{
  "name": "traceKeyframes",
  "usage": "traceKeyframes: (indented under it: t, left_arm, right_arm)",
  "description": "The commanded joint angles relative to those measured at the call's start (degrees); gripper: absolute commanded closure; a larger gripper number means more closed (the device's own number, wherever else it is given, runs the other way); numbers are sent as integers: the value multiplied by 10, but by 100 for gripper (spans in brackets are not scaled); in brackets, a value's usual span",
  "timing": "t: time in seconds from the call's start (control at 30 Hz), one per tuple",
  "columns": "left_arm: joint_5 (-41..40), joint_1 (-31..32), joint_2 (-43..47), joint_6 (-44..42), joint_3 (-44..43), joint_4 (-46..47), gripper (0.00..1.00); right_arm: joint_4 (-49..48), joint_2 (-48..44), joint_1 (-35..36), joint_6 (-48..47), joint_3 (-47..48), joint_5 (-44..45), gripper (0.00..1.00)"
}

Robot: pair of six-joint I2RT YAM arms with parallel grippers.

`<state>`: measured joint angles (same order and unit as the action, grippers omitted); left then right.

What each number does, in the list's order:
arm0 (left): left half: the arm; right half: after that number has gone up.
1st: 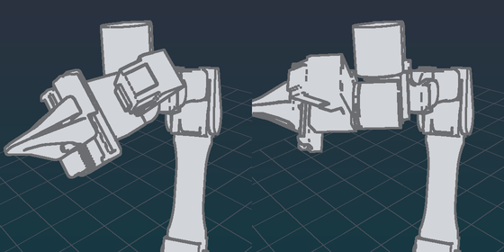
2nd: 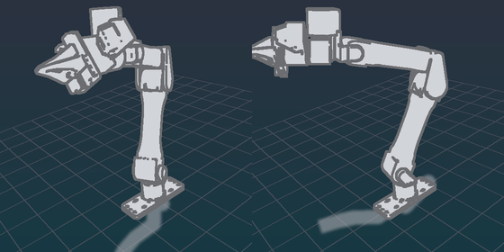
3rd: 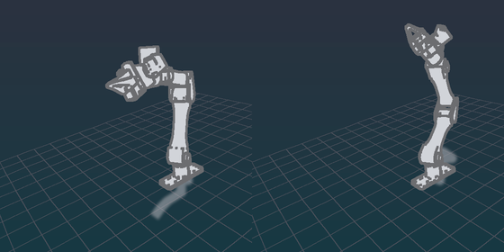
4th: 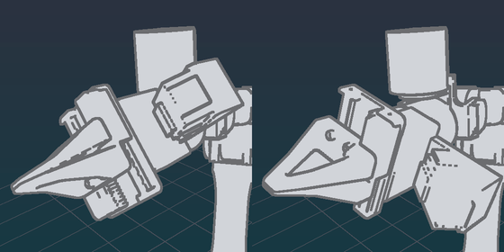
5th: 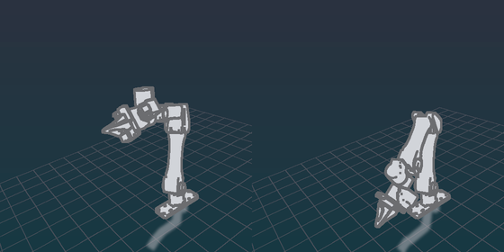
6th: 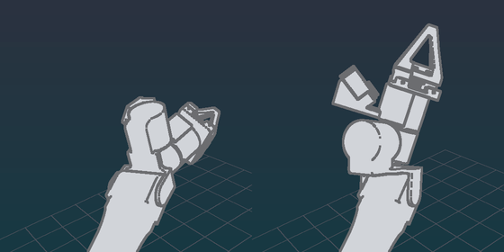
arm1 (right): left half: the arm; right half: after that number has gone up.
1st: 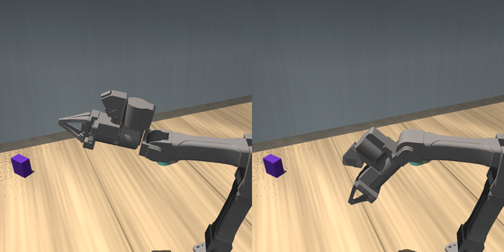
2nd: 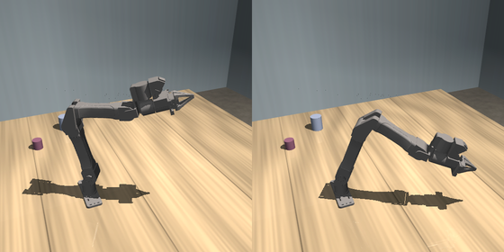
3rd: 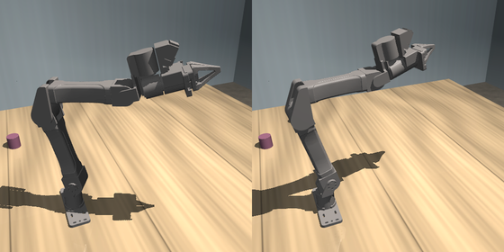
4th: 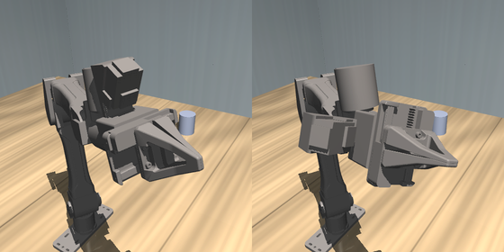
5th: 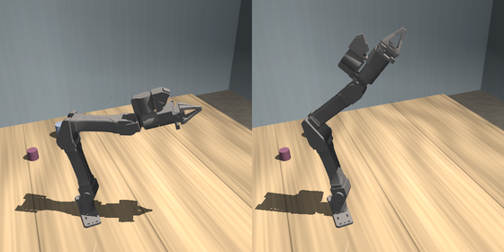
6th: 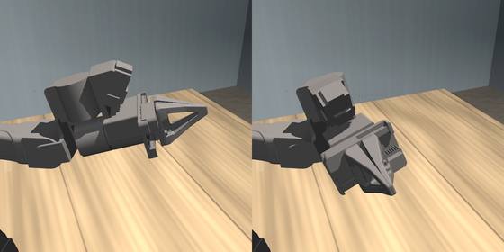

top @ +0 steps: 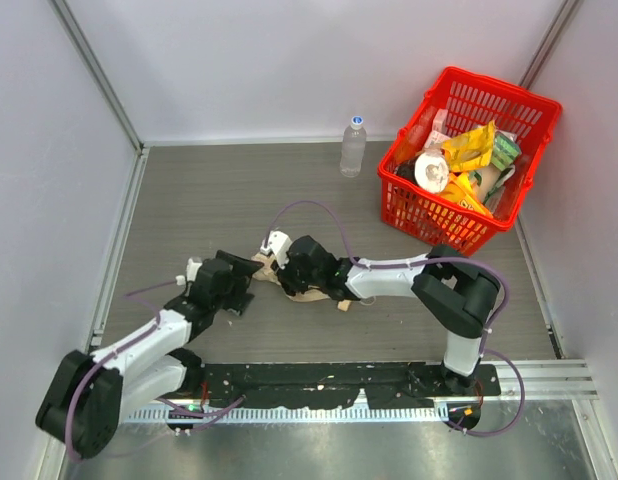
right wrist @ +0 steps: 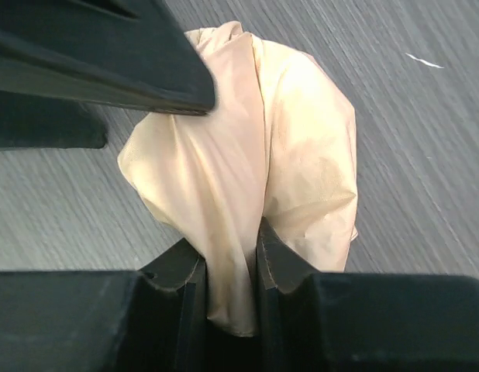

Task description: Put away the umbrella

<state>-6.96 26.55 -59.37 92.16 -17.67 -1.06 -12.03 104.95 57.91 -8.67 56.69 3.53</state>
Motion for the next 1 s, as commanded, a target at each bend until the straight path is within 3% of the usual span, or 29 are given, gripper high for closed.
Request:
traceKeyframes:
  t: [0.0, 0.1, 0.2, 0.27, 0.43, 0.57, 0.67, 0.83, 0.97]
  left_arm:
    - [-10, -28, 87, -64, 67, -5, 0]
    - [3, -31, 146, -92, 81, 7, 0]
    - [13, -31, 172, -122, 48, -57, 0]
    - [29, -31, 184, -138, 34, -49, 1]
    - [51, -31, 117, -132, -26, -76, 0]
    - [119, -31, 5, -106, -52, -12, 0]
    - [95, -18, -28, -106, -58, 4, 0]
    - [14, -11, 40, -94, -28, -30, 0]
    - [6, -9, 82, -100, 9, 7, 0]
  right_arm:
    - [117, 48, -26, 109, -45, -143, 99]
    - [142, 49, -44, 131, -37, -193, 99]
    - [160, 61, -55, 144, -25, -246, 99]
    - [165, 70, -63, 155, -17, -271, 99]
    - [179, 92, -85, 182, 4, -326, 99]
    - [178, 99, -92, 188, 11, -317, 99]
    - [180, 94, -90, 189, 13, -301, 99]
    - [203, 74, -74, 177, 22, -241, 99]
    - [227, 80, -65, 171, 44, -230, 99]
